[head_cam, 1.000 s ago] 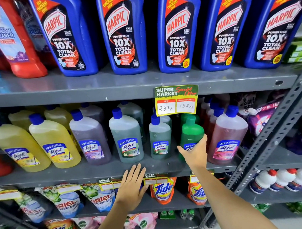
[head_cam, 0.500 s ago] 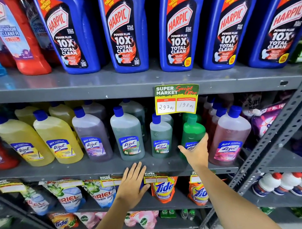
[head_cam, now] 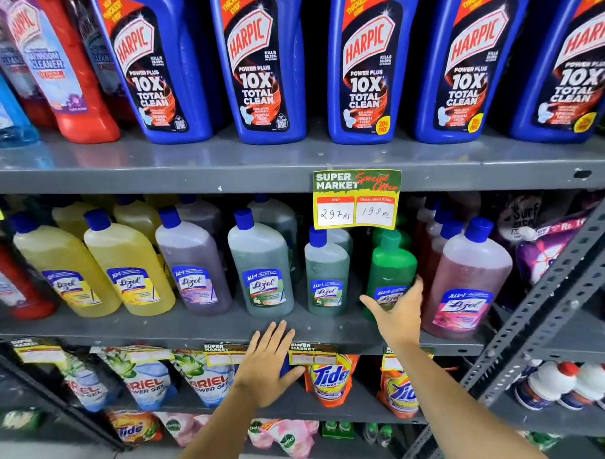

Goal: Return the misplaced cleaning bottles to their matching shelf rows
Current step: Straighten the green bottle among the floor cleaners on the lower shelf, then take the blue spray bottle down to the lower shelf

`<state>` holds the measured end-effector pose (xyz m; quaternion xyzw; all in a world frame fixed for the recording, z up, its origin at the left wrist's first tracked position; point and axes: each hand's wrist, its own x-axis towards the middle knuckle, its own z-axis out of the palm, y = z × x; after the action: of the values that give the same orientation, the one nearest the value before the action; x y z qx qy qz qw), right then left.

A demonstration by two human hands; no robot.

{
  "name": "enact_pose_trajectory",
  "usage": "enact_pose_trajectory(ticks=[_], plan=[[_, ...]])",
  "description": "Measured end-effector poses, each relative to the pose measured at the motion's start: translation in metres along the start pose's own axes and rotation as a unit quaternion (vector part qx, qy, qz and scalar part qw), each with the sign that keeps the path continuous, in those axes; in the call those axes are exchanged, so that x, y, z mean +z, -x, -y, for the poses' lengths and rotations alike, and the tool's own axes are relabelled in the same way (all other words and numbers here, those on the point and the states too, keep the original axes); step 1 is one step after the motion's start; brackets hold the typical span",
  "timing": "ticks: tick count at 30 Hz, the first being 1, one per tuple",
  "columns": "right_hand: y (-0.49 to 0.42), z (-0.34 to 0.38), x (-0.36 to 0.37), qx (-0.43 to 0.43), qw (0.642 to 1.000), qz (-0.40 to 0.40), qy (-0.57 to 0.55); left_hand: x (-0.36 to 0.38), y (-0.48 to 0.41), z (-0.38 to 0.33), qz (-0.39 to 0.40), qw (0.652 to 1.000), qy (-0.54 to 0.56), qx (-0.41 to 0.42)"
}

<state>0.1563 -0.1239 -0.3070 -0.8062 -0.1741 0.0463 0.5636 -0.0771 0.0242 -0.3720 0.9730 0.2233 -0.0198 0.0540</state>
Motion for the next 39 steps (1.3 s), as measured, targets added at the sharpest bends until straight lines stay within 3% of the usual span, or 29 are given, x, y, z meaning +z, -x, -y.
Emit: enact_pose_trajectory(ticks=[3,6,11,15,22,29,39], plan=[[0.026,0.002,-0.004,-0.029,0.998,-0.058,-0.019,-0.015,0.003,0.003,-0.03,0.999,0.016,-0.004],[0.063,0.028,-0.009,-0.148,0.979,-0.13,-0.049,-0.048,0.015,0.008,-0.123,0.991,0.048,0.016],[0.067,0.136,-0.014,-0.388,0.896,-0.215,-0.013,-0.166,0.047,0.028,-0.347,0.929,0.089,0.097],[0.066,0.237,0.007,-0.451,0.856,-0.253,0.023,-0.255,0.08,0.081,-0.426,0.9,0.035,0.082],[0.113,0.333,0.108,-0.514,0.83,-0.216,0.028,-0.313,0.137,0.201,-0.421,0.905,-0.054,0.039],[0.166,0.393,0.197,-0.552,0.817,-0.166,0.004,-0.331,0.18,0.297,-0.443,0.894,-0.067,0.028],[0.161,0.493,0.311,-0.615,0.783,-0.094,0.016,-0.362,0.178,0.434,-0.427,0.901,-0.082,-0.016]])
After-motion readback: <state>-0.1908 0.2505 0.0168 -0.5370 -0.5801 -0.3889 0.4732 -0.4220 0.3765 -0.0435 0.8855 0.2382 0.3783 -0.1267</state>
